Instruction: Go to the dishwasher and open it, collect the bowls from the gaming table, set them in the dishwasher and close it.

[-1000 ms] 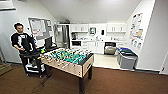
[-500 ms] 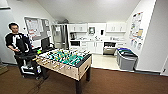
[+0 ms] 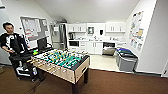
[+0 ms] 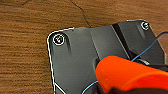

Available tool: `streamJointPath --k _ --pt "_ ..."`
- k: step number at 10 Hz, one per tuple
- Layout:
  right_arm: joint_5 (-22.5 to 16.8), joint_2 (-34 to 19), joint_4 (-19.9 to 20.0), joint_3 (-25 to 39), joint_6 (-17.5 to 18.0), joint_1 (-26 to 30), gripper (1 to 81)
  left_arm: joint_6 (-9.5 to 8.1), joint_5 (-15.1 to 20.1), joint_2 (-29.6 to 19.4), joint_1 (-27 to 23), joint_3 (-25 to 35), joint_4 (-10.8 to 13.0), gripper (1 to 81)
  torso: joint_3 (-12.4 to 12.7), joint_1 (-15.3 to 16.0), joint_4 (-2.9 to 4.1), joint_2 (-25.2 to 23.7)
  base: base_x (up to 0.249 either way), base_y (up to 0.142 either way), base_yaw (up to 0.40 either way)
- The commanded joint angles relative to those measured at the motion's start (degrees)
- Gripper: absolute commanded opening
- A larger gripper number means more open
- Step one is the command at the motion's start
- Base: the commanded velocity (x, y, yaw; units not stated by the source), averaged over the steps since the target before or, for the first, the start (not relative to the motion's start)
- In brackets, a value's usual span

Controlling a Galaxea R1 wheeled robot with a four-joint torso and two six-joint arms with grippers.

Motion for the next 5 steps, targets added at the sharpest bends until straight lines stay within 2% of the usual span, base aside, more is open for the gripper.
streamJointPath --k 1,5 --pt "-2.16 -0.52 -0.73 0.7 -0.15 2.55 1.0 0.14 2.25 -0.32 -2.96 -0.19 0.5 1.0 0.0 0.0 0.0 0.0 0.163 -0.15 0.0" --pt "-2.16 -0.52 -0.73 0.7 -0.15 2.55 1.0 0.14 2.25 -0.32 -2.96 -0.19 0.5 1.0 0.0 0.0 0.0 0.0 0.162 -0.15 0.0"
